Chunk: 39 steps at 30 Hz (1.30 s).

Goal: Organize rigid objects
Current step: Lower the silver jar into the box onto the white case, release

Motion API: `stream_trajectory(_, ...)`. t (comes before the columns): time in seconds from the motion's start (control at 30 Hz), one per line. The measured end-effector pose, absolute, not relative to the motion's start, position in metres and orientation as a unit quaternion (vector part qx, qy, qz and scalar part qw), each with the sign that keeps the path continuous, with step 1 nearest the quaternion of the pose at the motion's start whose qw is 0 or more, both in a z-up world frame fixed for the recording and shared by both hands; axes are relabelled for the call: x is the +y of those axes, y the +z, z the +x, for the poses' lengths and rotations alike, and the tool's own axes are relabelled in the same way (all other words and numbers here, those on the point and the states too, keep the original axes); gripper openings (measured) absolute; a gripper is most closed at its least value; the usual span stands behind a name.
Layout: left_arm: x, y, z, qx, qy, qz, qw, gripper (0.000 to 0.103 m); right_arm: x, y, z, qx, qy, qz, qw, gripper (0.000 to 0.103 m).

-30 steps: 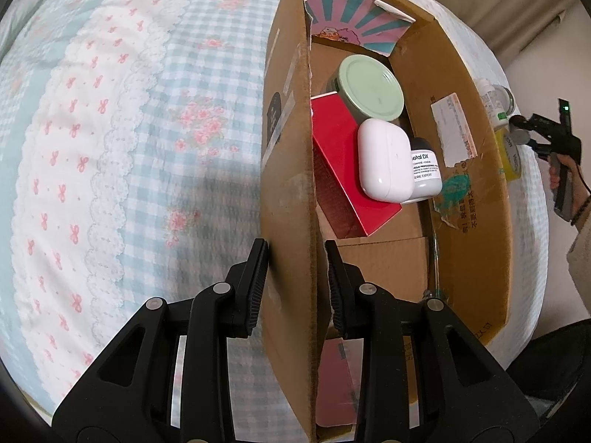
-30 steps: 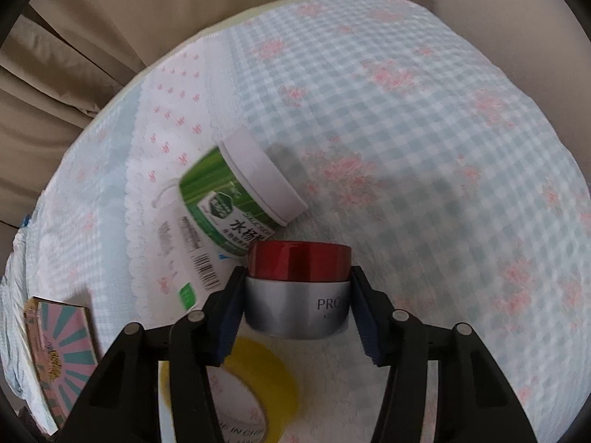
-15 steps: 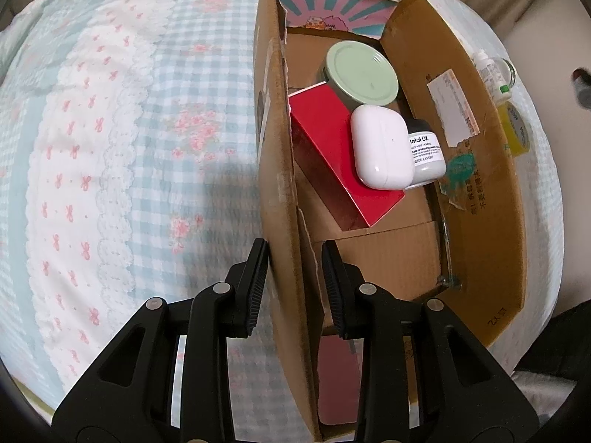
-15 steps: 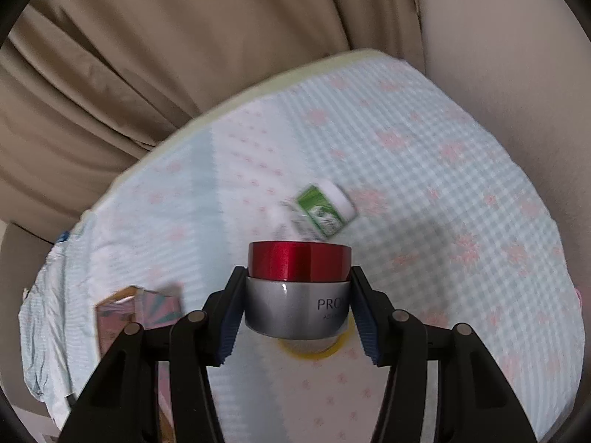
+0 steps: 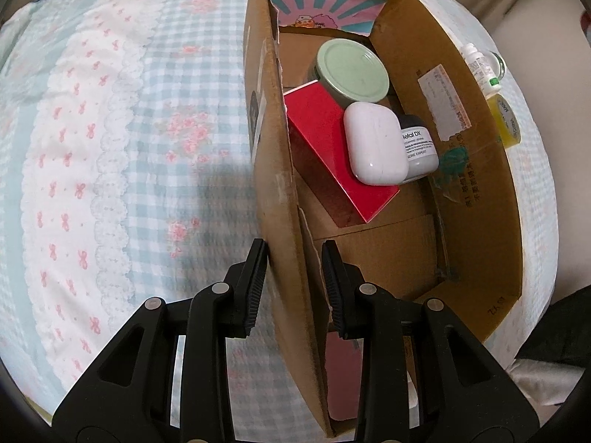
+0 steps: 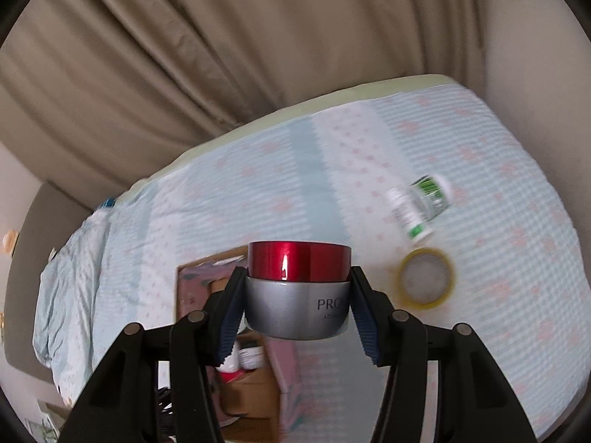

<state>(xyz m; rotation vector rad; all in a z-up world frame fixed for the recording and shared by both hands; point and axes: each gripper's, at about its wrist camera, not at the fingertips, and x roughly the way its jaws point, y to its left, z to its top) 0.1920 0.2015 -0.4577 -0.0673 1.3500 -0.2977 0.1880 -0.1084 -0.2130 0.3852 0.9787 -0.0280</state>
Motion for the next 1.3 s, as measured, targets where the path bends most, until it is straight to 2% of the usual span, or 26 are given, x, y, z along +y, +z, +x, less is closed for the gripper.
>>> stream_trajectory(0.27,0.214,-0.458,0.19,0.62,-0.148,-0.06,0.768,0.027,-0.017,-0.26,0.203,0.502,0.045,0.167,0.848,0.05)
stream_trajectory(0.5,0.217,-0.458,0.188,0.618,-0.145,-0.074,0.769,0.027,0.05,-0.334,0.226,0.542,0.097,0.139,0.823,0.05)
stream_trajectory(0.83,0.229,-0.459,0.19,0.619,-0.149,-0.084,0.766,0.027,0.07,-0.373,0.244,0.567,0.109,0.153,0.802,0.051)
stream_trajectory(0.9,0.228,-0.459,0.191,0.619,-0.15,-0.082,0.766,0.027,0.067,-0.373,0.246,0.565,0.104,0.162,0.802,0.075)
stream_trajectory(0.93,0.229,-0.459,0.191,0.619,-0.151,-0.081,0.766,0.027,0.065,-0.371,0.246,0.559,0.101,0.162,0.807,0.103)
stream_trajectory(1.3,0.221,-0.457,0.192,0.62,-0.149,-0.072,0.767,0.027,0.055,-0.358,0.241,0.545,0.101,0.15,0.819,0.103)
